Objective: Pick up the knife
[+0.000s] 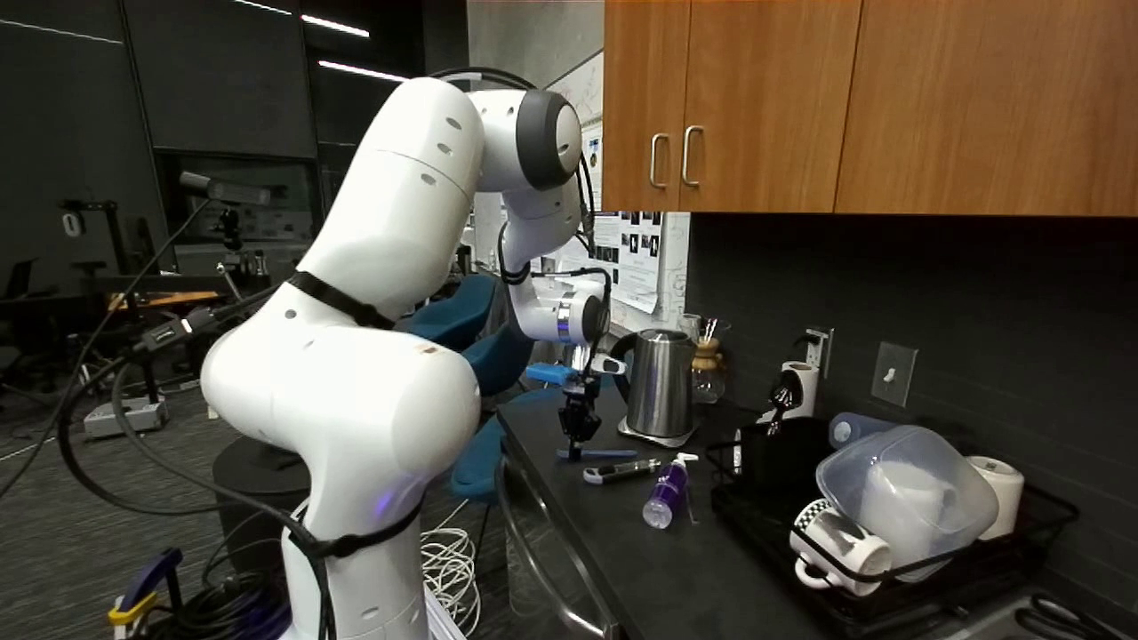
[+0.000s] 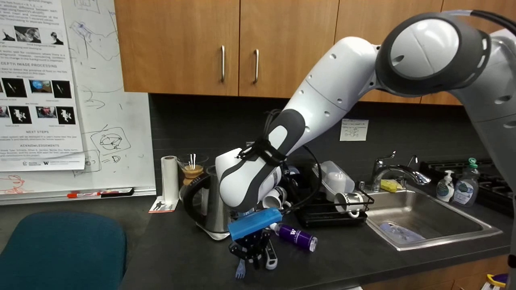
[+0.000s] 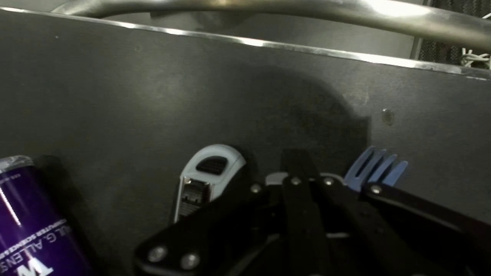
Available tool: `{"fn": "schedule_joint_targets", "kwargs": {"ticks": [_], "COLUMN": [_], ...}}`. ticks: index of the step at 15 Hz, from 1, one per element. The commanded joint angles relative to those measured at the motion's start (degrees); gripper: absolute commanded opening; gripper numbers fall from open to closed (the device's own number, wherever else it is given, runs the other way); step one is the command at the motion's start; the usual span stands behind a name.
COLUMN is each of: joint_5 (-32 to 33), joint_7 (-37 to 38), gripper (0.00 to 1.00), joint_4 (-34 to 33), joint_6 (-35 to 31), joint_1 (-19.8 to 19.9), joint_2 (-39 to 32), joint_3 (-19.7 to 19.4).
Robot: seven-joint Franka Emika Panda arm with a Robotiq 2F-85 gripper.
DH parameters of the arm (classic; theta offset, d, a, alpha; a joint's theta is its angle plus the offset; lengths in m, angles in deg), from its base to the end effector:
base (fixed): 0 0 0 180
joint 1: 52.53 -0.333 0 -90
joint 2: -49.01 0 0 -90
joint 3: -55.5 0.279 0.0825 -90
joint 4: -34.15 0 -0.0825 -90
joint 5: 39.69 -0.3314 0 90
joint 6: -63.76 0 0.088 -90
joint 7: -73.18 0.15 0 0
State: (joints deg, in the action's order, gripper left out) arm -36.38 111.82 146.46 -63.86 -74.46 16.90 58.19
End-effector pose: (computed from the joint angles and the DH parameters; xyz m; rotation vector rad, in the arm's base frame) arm 0.4730 0.2140 0.1352 2.9391 -0.3041 -0.3588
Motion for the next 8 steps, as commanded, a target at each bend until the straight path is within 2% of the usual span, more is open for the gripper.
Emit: {"fn": "schedule_joint_targets", "kwargs": {"ticks": [1,4,5,6,7,8], "joint_5": [2.6,4.2,4.3,2.9,2.9,2.9], "joint_7": [1.7,2.5,3.0,1.5,1.5,1.5], "gripper": [0.00,0.00,0.26,0.27,0.05,0.12], "joint_4": [-0.3,0.5,0.5,0.0,0.0,0.0], "joint_6": [1.7,1.7,1.6,0.9,0.8,0.8], "joint_1": [-0.2,0.2,0.3,0.8,0.9,0.9], "joint_2": [-0.5,-0.2,-0.1,-0.9,-0.9,-0.9], "joint_3": [-1.5,-2.8,-3.0,-1.8,-1.8,-1.7]}}
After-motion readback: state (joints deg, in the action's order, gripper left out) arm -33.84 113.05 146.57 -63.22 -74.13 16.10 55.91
